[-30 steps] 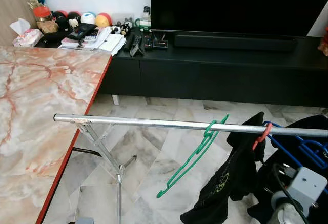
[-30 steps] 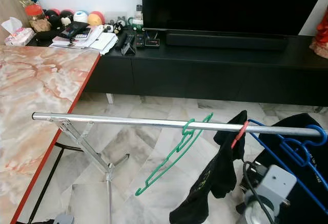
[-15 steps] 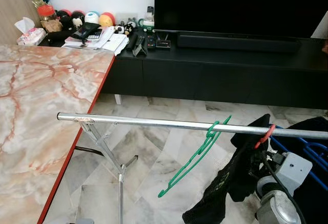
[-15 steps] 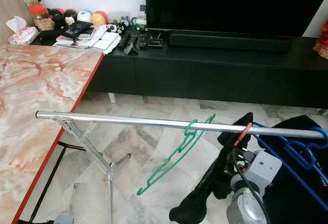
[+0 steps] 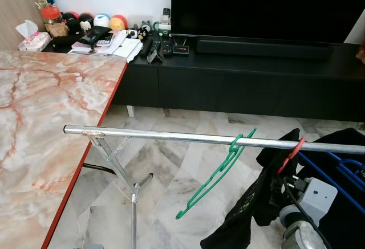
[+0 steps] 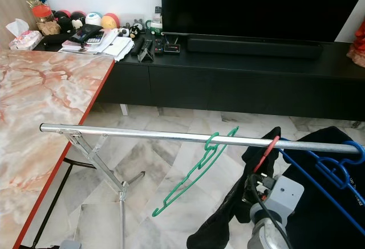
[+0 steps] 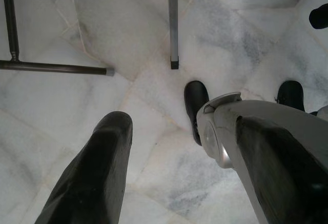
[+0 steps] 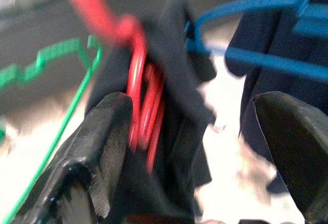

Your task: Hang hanger

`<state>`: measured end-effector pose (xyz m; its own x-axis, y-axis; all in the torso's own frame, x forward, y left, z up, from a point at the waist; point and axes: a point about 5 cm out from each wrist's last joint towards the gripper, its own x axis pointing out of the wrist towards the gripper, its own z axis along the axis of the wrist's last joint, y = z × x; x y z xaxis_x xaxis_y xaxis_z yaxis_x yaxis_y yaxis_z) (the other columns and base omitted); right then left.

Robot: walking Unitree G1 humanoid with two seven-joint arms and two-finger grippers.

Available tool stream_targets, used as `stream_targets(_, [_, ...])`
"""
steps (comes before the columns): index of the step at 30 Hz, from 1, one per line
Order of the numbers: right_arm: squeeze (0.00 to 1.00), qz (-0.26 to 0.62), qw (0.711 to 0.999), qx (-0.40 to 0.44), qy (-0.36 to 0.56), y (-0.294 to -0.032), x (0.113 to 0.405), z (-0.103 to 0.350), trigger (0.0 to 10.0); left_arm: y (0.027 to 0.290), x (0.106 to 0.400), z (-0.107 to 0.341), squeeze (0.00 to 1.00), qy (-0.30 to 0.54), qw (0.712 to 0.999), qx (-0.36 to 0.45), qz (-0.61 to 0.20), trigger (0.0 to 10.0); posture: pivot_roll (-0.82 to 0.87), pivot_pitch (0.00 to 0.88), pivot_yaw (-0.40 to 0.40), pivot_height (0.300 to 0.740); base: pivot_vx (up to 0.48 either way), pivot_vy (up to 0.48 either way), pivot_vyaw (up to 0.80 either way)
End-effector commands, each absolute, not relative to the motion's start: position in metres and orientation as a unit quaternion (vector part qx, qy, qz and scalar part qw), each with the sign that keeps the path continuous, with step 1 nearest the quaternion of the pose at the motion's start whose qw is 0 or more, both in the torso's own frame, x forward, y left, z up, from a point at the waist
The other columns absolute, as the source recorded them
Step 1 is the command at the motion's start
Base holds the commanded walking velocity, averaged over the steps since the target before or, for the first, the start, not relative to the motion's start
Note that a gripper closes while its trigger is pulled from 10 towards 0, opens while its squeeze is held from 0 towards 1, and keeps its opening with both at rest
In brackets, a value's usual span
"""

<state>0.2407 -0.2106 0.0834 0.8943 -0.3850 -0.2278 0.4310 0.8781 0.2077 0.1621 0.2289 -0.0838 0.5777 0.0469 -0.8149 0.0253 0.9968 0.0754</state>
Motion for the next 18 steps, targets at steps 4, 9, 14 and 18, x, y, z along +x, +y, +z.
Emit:
stream_targets(4, [0.00, -0.227, 0.962, 0.129, 0.075, -0.215, 0.249, 0.084, 10.0, 0.229, 0.155, -0.087, 0.00, 0.469, 0.882, 0.045, 0.001, 10.0, -0.04, 0.120, -0.013, 0.740, 0.000, 0.000, 0.00])
stream_targets(9, [0.00, -0.220, 0.959, 0.138, 0.116, -0.213, 0.270, 0.072, 10.0, 0.229, 0.155, -0.087, 0.00, 0.470, 0.882, 0.046, -0.002, 10.0, -0.03, 0.119, -0.009, 0.740, 0.000, 0.000, 0.00])
stream_targets(14, [0.00, -0.210, 0.961, 0.144, 0.111, -0.208, 0.276, 0.074, 10.0, 0.230, 0.155, -0.086, 0.00, 0.469, 0.882, 0.047, -0.002, 10.0, -0.03, 0.120, -0.009, 0.740, 0.000, 0.000, 0.00])
stream_targets(18, [0.00, -0.196, 0.963, 0.139, 0.119, -0.204, 0.278, 0.072, 10.0, 0.230, 0.155, -0.086, 0.00, 0.468, 0.882, 0.048, -0.001, 10.0, -0.03, 0.124, -0.007, 0.740, 0.000, 0.000, 0.00])
